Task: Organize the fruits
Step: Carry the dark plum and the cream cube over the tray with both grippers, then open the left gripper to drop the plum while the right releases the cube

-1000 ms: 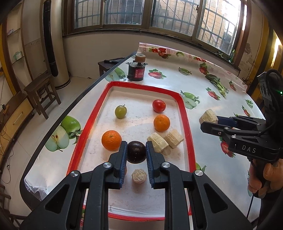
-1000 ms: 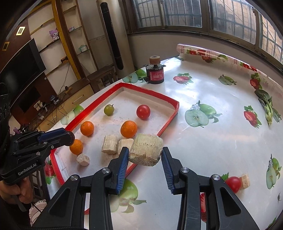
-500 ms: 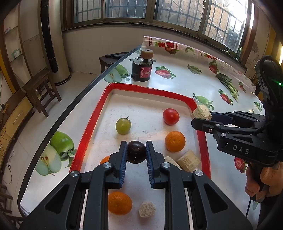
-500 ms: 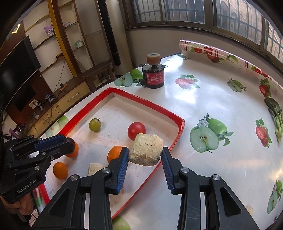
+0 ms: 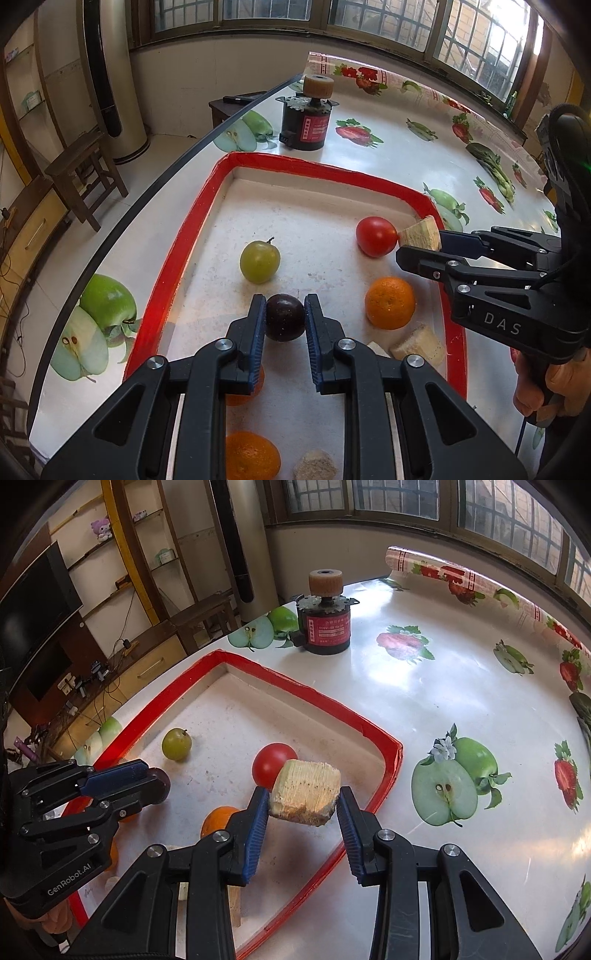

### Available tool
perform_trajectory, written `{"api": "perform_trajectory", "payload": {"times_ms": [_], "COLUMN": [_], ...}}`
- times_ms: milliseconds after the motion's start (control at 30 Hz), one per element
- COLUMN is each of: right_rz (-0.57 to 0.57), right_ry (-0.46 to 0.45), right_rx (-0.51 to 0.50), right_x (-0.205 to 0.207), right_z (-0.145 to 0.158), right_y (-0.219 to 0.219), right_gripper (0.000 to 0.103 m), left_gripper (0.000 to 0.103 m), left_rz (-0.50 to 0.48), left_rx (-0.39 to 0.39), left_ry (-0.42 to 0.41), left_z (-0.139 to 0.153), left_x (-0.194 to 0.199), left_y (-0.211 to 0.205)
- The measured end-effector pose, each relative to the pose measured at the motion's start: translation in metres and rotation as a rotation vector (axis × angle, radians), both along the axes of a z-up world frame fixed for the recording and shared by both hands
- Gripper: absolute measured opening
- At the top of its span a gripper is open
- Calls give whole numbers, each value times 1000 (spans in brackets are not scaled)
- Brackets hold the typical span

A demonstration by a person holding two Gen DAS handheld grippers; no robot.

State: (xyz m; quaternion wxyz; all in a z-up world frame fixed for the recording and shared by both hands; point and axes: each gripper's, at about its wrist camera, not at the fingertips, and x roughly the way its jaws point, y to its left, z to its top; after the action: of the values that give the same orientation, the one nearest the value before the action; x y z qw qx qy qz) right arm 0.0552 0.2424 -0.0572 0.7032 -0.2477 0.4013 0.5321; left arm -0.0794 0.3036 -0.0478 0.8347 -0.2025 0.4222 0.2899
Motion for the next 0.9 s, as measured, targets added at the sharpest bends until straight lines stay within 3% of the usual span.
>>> {"api": "perform_trajectory", "payload": {"times_ms": [300, 467, 567, 900], "right_rz": [-1, 0, 4, -15], "right_ry": [7, 22, 21, 14], "right_rx": [17, 25, 34, 73], "right_x": [0, -1, -5, -12], "right_z": [0, 4, 9, 29], "right_y": [-3, -9, -15, -47], "right_gripper": [41, 43, 47, 52], "left_gripper": [21, 33, 47, 48], "left_rz": [14, 28, 34, 38], "left_rx": [-6, 14, 31, 28], "left_ry": [10, 19, 18, 7], "left_z": [-2, 4, 8, 16], "left_x": [-2, -5, -9, -20], "left_y": [1, -4, -9, -21]}}
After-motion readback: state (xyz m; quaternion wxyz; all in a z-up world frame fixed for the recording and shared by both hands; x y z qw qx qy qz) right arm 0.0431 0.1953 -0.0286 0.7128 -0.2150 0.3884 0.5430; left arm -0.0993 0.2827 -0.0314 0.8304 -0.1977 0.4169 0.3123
